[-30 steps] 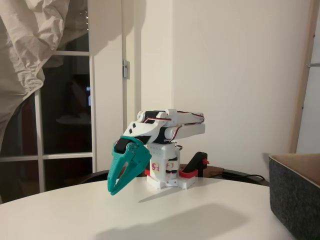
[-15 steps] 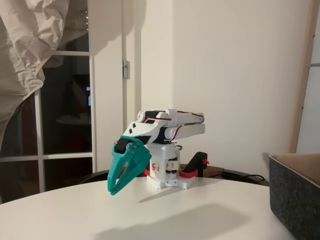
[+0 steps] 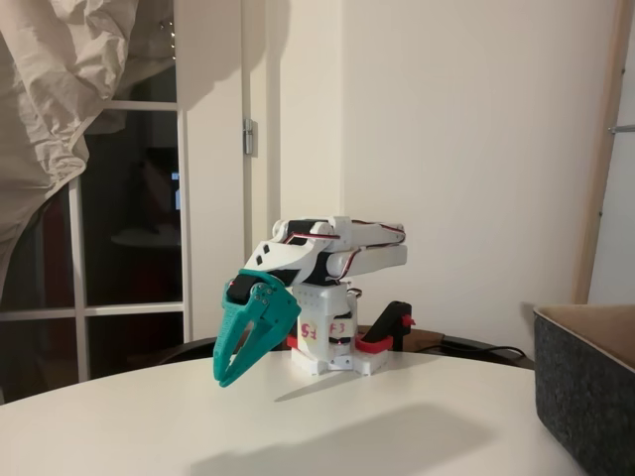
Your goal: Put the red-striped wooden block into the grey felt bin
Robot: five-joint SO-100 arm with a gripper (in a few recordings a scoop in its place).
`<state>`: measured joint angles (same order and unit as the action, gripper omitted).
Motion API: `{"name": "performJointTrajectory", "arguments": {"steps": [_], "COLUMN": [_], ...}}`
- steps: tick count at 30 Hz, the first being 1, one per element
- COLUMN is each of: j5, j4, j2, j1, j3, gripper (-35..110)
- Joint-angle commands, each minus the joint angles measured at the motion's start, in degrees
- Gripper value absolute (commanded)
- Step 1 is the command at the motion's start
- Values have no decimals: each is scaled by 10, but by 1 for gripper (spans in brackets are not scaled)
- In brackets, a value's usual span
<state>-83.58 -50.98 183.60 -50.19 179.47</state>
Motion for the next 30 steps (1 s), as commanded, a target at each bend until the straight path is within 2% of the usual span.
{"name": "performJointTrajectory", "arguments": {"steps": [1,30], "j5": [-13,-13], "j4": [-9,-9], "j2": [18,18], "j1": [-4,-4], "j3": [7,7], "gripper": [0,0]}}
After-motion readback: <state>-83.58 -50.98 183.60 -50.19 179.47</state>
